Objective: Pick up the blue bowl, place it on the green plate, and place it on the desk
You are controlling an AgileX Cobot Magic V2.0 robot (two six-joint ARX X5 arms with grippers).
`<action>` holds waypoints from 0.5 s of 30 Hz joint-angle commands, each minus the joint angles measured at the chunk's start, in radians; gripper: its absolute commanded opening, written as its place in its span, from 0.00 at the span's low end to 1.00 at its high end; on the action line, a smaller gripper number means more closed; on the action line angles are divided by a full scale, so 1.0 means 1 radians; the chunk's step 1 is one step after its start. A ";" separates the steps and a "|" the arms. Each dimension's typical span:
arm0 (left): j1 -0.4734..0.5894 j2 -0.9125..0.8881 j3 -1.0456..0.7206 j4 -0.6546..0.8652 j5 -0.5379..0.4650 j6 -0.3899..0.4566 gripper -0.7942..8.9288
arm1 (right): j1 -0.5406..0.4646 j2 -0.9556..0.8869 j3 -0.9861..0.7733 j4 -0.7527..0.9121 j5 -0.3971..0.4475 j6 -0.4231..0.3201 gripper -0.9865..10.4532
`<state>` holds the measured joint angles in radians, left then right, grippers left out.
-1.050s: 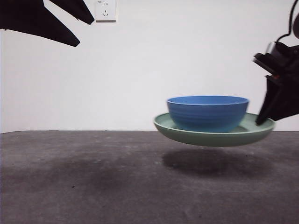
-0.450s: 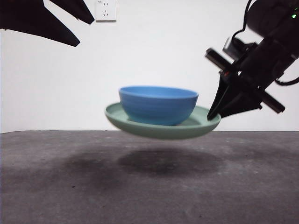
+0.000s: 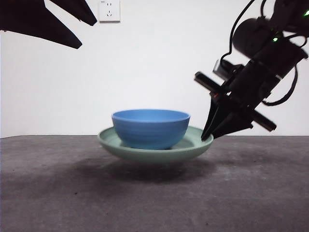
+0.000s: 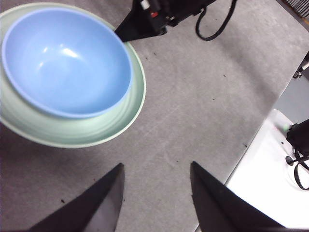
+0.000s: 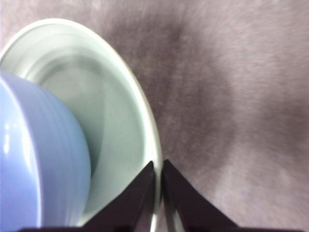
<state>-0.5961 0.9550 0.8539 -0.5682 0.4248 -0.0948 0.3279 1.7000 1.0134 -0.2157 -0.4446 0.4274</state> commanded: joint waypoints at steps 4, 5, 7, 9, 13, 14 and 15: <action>-0.006 0.005 0.008 0.006 0.004 0.005 0.31 | 0.017 0.071 0.021 0.005 -0.003 0.012 0.10; -0.006 0.005 0.008 0.007 0.004 0.005 0.31 | 0.017 0.073 0.020 0.002 -0.003 0.009 0.10; -0.006 0.005 0.008 0.007 0.004 0.005 0.31 | 0.020 0.077 0.020 -0.003 0.005 -0.001 0.10; -0.006 0.005 0.008 0.007 0.004 0.005 0.31 | 0.024 0.078 0.020 -0.010 0.009 -0.011 0.10; -0.006 0.005 0.008 0.007 0.004 0.005 0.31 | 0.024 0.078 0.020 -0.043 0.035 -0.031 0.10; -0.006 0.005 0.008 0.008 0.004 0.005 0.31 | 0.024 0.078 0.020 -0.051 0.035 -0.038 0.10; -0.006 0.005 0.008 0.008 0.004 0.005 0.31 | 0.024 0.078 0.020 -0.056 0.035 -0.042 0.10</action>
<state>-0.5961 0.9550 0.8539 -0.5686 0.4248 -0.0948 0.3462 1.7630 1.0149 -0.2733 -0.4084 0.4122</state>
